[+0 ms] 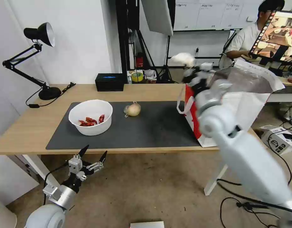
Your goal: Pick up the trash from the table and place it into the takeout bag.
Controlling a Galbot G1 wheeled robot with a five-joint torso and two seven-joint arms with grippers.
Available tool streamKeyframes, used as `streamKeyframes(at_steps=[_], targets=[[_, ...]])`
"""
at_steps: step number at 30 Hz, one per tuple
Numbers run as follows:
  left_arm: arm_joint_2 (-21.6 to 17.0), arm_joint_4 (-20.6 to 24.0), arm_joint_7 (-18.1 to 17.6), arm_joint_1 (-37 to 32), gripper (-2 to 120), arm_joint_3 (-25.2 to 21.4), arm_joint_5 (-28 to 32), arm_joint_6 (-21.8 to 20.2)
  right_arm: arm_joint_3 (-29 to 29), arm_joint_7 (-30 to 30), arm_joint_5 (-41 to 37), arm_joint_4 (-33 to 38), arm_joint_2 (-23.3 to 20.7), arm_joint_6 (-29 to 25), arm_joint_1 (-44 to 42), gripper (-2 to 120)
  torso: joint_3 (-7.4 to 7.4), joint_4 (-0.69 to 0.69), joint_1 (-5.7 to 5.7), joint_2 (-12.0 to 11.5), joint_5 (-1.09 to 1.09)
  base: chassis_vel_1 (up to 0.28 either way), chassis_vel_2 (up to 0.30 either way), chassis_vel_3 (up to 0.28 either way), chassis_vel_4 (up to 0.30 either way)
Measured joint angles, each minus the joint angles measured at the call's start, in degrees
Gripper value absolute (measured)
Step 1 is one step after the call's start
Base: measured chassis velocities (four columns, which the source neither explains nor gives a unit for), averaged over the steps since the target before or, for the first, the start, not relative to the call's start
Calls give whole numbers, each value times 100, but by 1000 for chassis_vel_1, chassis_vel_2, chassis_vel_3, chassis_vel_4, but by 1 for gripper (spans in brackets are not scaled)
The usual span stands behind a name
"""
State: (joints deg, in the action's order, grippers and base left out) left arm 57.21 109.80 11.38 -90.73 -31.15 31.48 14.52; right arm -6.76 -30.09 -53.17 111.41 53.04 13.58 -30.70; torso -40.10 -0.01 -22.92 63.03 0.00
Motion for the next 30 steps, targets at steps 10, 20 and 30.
streamKeyframes(at_steps=[10, 20, 30], targets=[[104, -23, 1, 21, 100, 79, -49, 1, -432, -357, -143, 37, -515, 557, -368, 0, 0, 0, 0, 0, 1, 0, 0, 0, 0], [85, 11, 5, 25, 100, 80, -50, -4, -509, -701, -287, 115, -558, 1062, -523, 15, 0, 0, 0, 0, 0, 0, 0, 0, 0], [82, 62, 17, 17, 100, 84, -48, -15, -535, -707, -362, 125, -661, 1145, -504, 57, 0, 1, 0, 0, 0, 0, 0, 0, 0]])
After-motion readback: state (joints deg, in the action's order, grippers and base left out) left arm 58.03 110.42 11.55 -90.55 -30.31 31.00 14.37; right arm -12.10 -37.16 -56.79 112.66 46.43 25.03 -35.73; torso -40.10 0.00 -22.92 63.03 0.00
